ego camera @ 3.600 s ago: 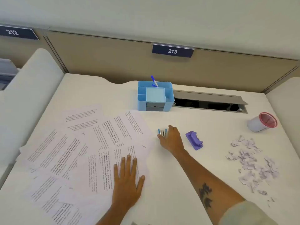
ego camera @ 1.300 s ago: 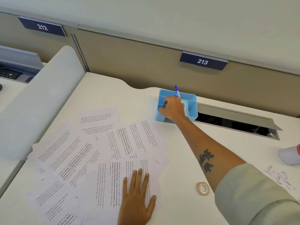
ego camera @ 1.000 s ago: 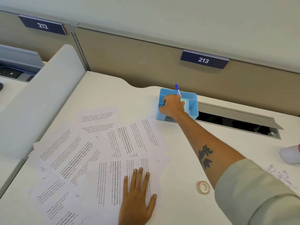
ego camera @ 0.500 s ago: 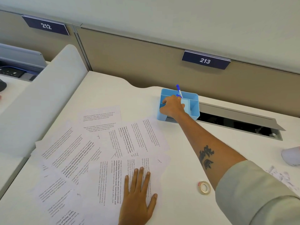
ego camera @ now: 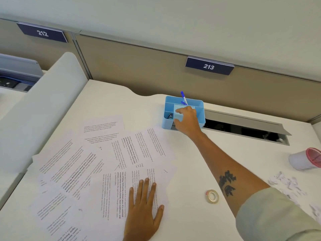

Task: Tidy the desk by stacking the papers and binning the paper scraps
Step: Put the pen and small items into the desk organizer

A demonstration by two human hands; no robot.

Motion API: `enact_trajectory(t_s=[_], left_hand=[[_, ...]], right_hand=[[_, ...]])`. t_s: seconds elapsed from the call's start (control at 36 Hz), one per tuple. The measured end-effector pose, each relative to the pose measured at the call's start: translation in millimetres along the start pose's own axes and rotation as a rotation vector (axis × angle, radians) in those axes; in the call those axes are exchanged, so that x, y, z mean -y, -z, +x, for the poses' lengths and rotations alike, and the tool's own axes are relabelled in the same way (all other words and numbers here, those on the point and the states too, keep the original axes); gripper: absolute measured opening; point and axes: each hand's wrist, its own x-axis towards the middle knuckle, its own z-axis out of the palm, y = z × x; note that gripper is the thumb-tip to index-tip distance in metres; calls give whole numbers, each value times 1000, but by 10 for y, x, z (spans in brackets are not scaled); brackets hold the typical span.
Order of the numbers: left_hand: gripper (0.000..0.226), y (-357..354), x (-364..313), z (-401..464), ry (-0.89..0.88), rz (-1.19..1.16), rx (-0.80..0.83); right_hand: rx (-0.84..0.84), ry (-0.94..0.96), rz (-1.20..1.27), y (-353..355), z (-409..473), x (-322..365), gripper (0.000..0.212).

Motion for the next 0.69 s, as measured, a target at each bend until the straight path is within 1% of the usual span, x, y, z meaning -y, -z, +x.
enact_trajectory(t_s=[0.11,0.25,0.33,0.42,0.58,0.69], left_hand=[[83,6,-28,-35,-13,-5,9],[84,1,18,-27,9,-1,11],[85,10,21,-32,1,0,5],[85,5,9,-29,-9,3,-1],[85,12,-7,-32,-11,28,-4],[85,16,-10,-35,-10,29,-2]], right_hand=[[-65,-16,46,85,-274,-288,41],[-40,-38,61,54,-551,-576,35],[-33,-136,64,70,-776,-783,31],[-51,-219,3,129,-1023,-992,28],[-112,-405,-95,281,-1441,-1364,28],[-164,-517,-88,361,-1662,-1557,31]])
